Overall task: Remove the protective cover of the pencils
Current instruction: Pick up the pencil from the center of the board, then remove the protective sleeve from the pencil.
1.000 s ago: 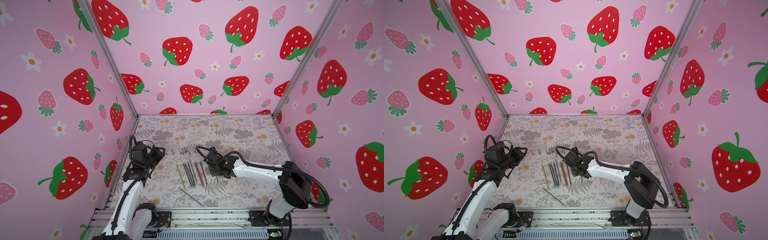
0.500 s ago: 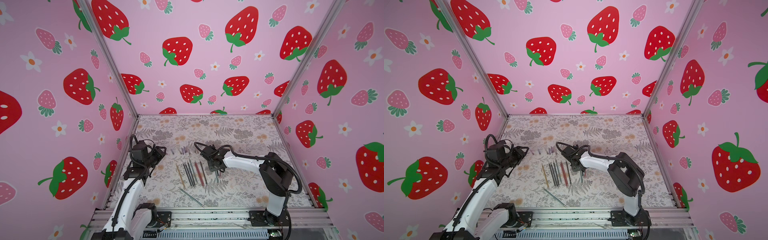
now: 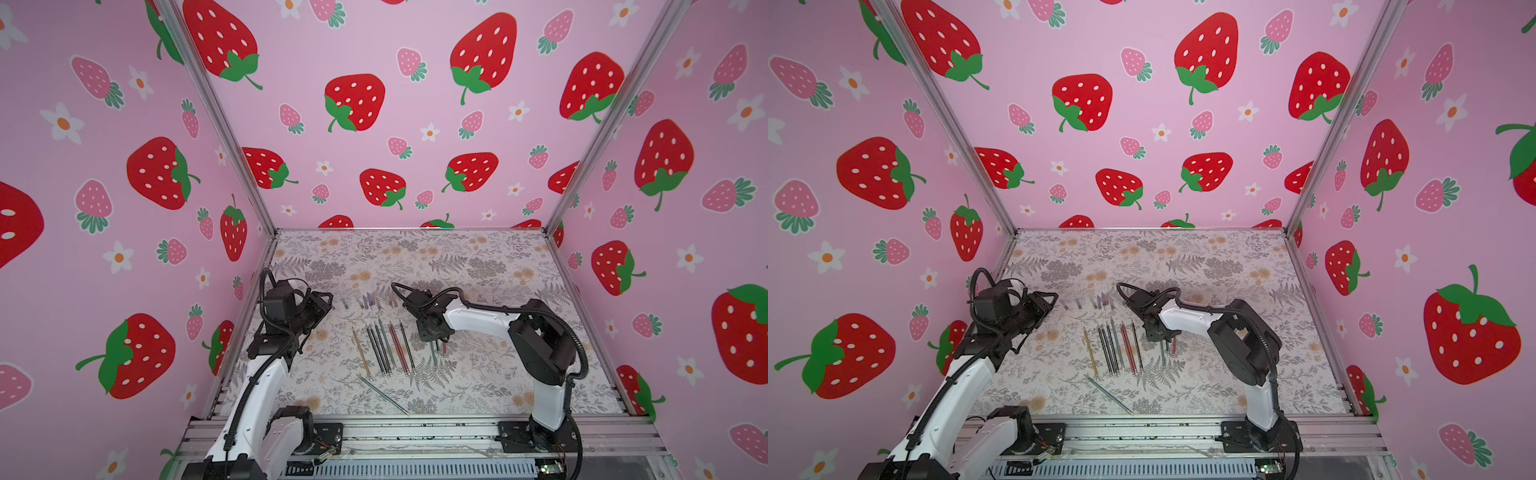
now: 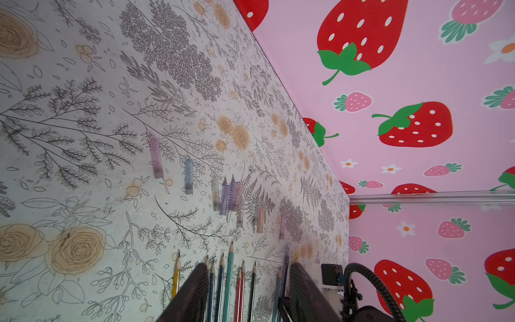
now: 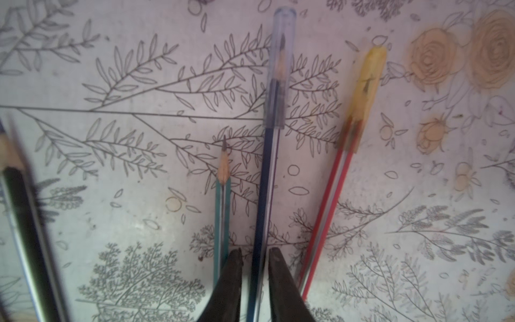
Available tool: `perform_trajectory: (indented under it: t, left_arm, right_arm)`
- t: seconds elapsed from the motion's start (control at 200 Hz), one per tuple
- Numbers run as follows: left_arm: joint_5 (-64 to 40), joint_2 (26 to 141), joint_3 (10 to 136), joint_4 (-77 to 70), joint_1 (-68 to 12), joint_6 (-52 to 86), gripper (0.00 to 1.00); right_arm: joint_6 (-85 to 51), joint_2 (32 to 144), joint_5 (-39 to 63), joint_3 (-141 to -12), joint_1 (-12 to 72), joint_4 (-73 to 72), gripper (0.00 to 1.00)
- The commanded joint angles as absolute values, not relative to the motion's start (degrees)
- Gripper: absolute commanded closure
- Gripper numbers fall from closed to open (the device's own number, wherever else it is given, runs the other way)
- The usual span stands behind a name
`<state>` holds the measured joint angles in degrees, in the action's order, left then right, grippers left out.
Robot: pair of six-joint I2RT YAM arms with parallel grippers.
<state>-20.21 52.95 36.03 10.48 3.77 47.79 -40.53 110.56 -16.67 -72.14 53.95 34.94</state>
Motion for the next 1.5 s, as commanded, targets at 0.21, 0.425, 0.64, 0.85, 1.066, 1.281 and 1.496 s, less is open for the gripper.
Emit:
perform_trajectory:
  t: [0.21,0.425,0.64,0.85,1.066,1.281,1.496]
  left_arm:
    - [-21.3,52.29,35.44,9.31,4.08,47.68,0.49]
    - [-24.56,54.05,34.54,3.45,1.75,48.04,0.49]
    - [-18.04,61.62,37.4,-1.31,-12.25,47.86,0.48]
    - [-14.15,74.65,43.11,-7.47,-23.84,48.95,0.49]
    - [-14.83,84.76,48.2,-12.59,-28.65,50.3,0.47]
    - [-14.98,89.99,50.97,-13.8,-31.09,50.71,0.46]
    - [-15.33,93.65,53.23,-14.65,-33.1,50.89,0.47]
  right_arm:
    - [-41.76,112.33,-9.43,-69.45,51.12,31.48,0.89]
    - [-41.42,110.22,-9.82,-69.37,50.87,31.22,0.97]
    - [-40.71,103.62,-9.84,-68.25,51.02,30.12,0.99]
    - [-40.7,95.6,-9.03,-62.51,53.04,25.39,1.0]
    - [-40.66,92.0,-7.88,-59.99,54.79,22.12,1.0]
    - [-39.65,89.79,-7.82,-59.33,56.68,19.89,1.0]
    - [-39.13,89.78,-7.56,-60.03,57.48,19.34,1.0]
